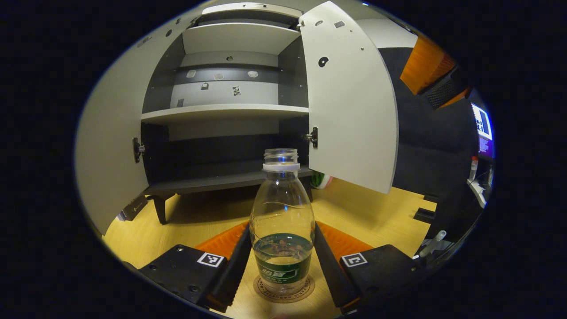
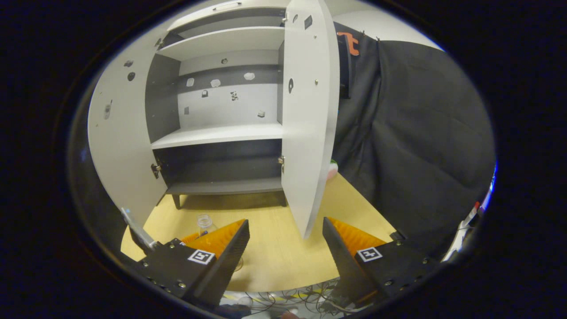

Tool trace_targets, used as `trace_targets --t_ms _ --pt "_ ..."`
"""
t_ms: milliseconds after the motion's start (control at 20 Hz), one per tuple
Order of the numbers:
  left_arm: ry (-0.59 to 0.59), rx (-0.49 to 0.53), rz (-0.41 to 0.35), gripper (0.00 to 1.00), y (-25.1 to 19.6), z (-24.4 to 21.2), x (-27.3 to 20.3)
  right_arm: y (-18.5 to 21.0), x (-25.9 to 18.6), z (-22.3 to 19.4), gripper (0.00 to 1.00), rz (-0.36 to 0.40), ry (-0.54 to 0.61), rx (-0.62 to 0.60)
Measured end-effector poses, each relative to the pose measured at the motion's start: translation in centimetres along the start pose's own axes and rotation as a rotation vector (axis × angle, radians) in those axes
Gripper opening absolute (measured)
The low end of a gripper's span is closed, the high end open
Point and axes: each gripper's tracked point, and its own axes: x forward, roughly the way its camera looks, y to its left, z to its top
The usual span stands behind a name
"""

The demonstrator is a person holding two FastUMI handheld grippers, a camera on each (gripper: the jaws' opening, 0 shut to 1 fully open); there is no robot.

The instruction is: Grasp the bottle in the cabinet with the left hand and place it on the coaster, then close the right door with the right hand and the left door with the left hand.

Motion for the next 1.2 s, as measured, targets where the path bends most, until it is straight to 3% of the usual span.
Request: trace_targets --t_ms 400,1200 --pt "-0.025 0.023 0.009 0.85 -0.2 0.9 -0.6 -0.3 -0.2 -1.3 1.00 0.005 0.027 0.023" --pt "-0.147 0.083 0.089 0.88 0.7 10.7 -1.6 -2.4 -0.9 2.7 1.00 0.060 -0.080 0.090"
